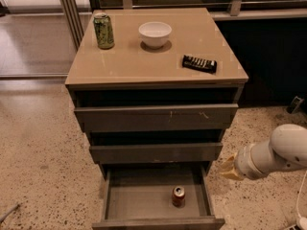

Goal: Pick coke can from bottom drawer and place on counter

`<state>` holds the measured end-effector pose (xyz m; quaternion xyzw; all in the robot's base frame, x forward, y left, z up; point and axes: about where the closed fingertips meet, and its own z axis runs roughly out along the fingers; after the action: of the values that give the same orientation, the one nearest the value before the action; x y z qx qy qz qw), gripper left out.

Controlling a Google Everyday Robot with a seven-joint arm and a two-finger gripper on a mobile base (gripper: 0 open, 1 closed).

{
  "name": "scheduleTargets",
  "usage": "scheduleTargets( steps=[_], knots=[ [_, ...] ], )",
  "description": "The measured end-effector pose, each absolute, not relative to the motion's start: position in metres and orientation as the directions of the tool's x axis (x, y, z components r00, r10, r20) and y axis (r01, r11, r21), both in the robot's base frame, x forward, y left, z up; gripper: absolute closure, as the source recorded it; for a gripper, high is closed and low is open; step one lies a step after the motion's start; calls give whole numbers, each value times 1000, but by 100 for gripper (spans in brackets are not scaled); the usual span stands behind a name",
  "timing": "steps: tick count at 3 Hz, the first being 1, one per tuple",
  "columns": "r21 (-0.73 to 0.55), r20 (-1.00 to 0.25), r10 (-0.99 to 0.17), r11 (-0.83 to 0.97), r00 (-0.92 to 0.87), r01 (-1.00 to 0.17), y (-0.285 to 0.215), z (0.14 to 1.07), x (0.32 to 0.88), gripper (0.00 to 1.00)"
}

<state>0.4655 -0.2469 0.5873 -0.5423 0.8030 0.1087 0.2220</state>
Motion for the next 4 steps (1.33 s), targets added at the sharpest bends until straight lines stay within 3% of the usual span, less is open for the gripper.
scheduleTargets(
  steps=[2, 4],
  knots=[
    [-25, -481, -812, 388, -329, -921, -243, 565, 461, 100],
    [-122, -521, -806, 396, -281, -910, -266, 481, 475, 100]
  ],
)
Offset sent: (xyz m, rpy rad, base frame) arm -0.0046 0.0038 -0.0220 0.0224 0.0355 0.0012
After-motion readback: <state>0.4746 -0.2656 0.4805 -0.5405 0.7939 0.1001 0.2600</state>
